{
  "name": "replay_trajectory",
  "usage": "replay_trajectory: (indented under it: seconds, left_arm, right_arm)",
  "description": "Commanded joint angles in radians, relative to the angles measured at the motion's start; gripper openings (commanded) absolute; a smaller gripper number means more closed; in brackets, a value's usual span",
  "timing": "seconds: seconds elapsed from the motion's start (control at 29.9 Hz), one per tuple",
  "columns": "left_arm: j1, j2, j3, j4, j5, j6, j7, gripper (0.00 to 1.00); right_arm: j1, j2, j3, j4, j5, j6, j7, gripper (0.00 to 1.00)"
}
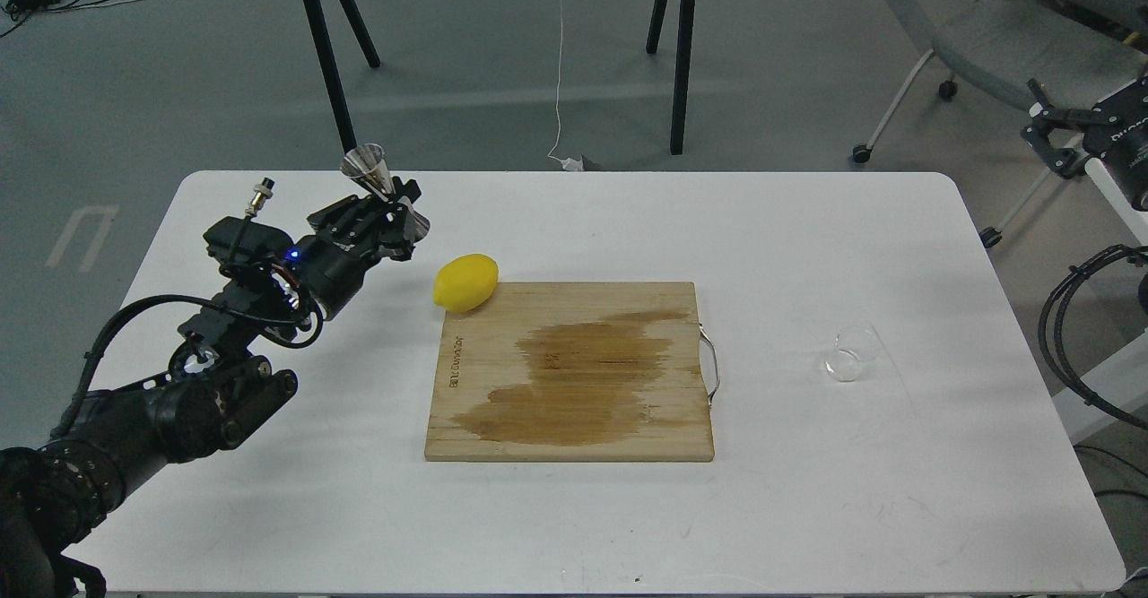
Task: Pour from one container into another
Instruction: 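Carry the jigger onto the cutting board and set it upright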
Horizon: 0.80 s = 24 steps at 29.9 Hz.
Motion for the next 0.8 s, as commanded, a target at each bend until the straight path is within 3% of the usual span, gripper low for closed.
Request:
replay_trajectory:
  seconds: [0.0, 0.3, 0.77]
  left_arm:
    - [-0.001, -0.053, 0.001, -0.018, 0.173, 0.000, 0.000, 0.03]
    - [0.031, -0.197, 0.001, -0.025, 0.404, 0.000, 0.000, 0.03]
    - [0.114, -0.198, 0.012, 0.005, 0.430, 0.000, 0.000, 0.10]
  right_arm:
    - [-0.010, -0.002, -0.003, 0.000, -0.001, 0.000, 0.001, 1.00]
    - [-0.022, 0.001, -0.006, -0.039, -0.007, 0.000, 0.001, 1.00]
    - [-0.034, 0.006, -0.006, -0.048, -0.007, 0.000, 0.002, 1.00]
